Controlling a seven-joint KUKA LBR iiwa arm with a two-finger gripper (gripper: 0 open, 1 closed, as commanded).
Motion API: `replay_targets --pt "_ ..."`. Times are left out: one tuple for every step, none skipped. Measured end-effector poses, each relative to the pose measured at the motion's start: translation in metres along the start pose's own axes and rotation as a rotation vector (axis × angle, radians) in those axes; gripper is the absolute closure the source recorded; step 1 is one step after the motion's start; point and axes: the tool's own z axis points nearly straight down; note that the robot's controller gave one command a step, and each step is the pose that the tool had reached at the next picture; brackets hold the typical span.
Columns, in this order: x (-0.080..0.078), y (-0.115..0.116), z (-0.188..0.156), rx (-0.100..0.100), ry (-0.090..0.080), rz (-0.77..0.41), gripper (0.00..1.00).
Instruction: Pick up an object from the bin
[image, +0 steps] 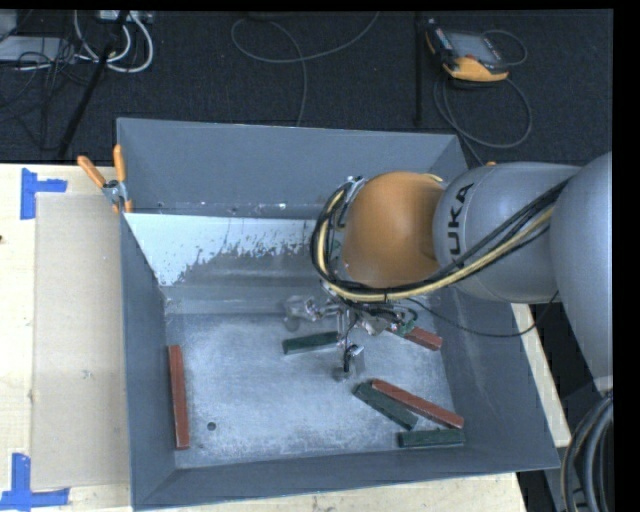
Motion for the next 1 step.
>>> replay_targets --pt "0.0000 -0.0019 -0.0026 0.002 -0.002 0.006 1.00"
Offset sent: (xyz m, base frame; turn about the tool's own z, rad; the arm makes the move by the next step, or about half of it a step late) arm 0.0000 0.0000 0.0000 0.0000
